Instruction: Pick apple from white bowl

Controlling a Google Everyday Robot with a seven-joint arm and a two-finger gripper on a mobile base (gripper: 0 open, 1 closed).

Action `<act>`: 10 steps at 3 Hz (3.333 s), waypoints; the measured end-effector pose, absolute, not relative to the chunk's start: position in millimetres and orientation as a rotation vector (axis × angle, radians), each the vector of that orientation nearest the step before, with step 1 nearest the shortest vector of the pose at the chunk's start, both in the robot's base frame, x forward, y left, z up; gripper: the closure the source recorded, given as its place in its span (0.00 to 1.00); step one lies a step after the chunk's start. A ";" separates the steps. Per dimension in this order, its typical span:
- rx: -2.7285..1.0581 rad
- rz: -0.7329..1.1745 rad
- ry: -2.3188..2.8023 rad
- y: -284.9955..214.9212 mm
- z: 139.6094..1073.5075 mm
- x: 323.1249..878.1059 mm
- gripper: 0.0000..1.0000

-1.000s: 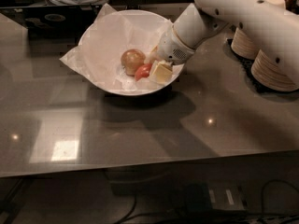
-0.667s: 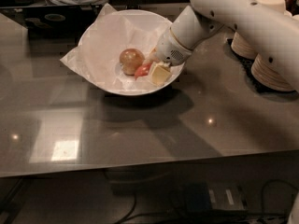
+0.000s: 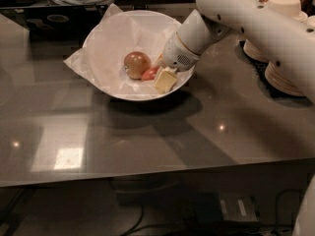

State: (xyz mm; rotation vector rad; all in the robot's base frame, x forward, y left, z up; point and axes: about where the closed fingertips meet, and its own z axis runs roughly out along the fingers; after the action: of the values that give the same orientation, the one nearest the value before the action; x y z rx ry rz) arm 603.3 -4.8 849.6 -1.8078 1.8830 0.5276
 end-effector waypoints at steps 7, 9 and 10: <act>-1.666 0.788 1.525 -16.5 942.1 594.3 1.00; -1.700 0.798 1.433 -23.1 995.1 578.6 1.00; -1.740 0.755 1.405 -21.7 1021.6 566.4 1.00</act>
Offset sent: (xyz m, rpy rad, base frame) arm 0.0009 -0.0013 -0.0031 0.0071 0.0129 -0.0099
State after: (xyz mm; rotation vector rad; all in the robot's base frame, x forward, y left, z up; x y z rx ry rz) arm 566.4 -21.7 1021.6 -1.7400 1.4054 0.7553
